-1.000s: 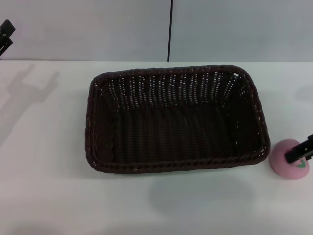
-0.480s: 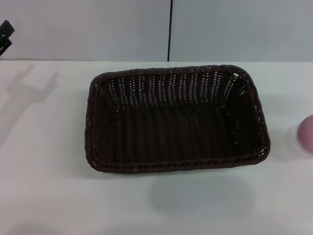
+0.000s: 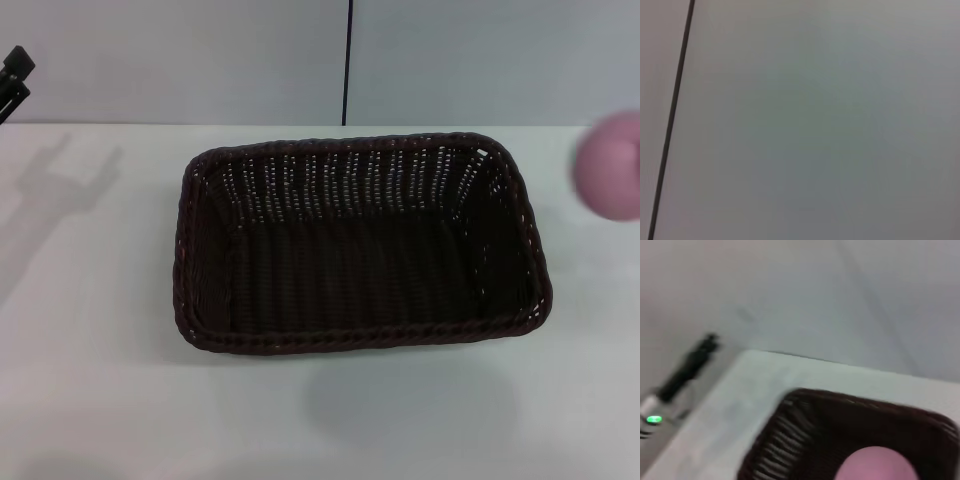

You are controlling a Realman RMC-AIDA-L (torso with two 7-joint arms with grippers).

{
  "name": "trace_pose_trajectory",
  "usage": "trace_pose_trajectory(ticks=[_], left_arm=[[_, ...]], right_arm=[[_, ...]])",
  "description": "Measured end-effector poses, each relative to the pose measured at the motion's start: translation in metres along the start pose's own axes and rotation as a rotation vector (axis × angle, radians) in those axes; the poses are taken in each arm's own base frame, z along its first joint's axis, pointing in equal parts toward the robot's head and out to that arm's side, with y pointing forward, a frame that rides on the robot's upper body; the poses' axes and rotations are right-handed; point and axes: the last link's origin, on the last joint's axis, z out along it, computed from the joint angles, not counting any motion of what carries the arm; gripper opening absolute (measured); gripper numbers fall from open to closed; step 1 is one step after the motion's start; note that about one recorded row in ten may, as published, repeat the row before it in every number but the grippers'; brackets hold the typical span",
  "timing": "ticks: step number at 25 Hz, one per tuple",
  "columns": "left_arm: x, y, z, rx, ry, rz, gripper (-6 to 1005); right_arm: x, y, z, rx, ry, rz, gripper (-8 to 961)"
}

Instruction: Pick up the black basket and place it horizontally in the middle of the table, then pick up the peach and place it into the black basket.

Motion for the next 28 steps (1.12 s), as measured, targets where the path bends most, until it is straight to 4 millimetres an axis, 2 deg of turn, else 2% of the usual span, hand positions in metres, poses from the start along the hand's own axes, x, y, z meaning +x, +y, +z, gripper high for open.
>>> trace_pose_trajectory(ticks=[2, 6, 11, 13, 17, 21, 25, 28], left_arm=[[-0.001, 0.001, 0.000, -0.001, -0.002, -0.005, 787], [-0.002, 0.002, 0.000, -0.005, 0.003, -0.010, 786], [-0.002, 0.002, -0.004, -0.004, 0.005, -0.018, 786], [-0.003, 0.003, -0.006, -0.004, 0.006, -0.023, 786], [-0.005, 0.003, -0.006, 0.000, 0.008, -0.034, 786], [-0.004, 0.002, -0.007, 0.002, 0.015, -0.033, 786], [-0.003, 0.002, -0.007, 0.001, 0.019, -0.033, 786], [-0.003, 0.002, -0.012, 0.000, 0.029, -0.029, 786]], right_arm=[[-0.010, -0.002, 0.022, -0.065, -0.001, -0.033, 124], [-0.021, -0.018, 0.062, -0.105, 0.009, -0.018, 124], [-0.024, -0.026, 0.088, -0.185, 0.015, -0.009, 136], [-0.025, -0.024, 0.094, -0.210, 0.026, -0.021, 202], [-0.025, -0.023, 0.096, -0.215, 0.023, -0.042, 335], [-0.021, -0.029, 0.088, -0.214, -0.043, -0.045, 578], [-0.014, -0.037, 0.073, -0.210, -0.167, -0.064, 649], [0.003, -0.048, 0.059, -0.178, -0.344, -0.097, 702]])
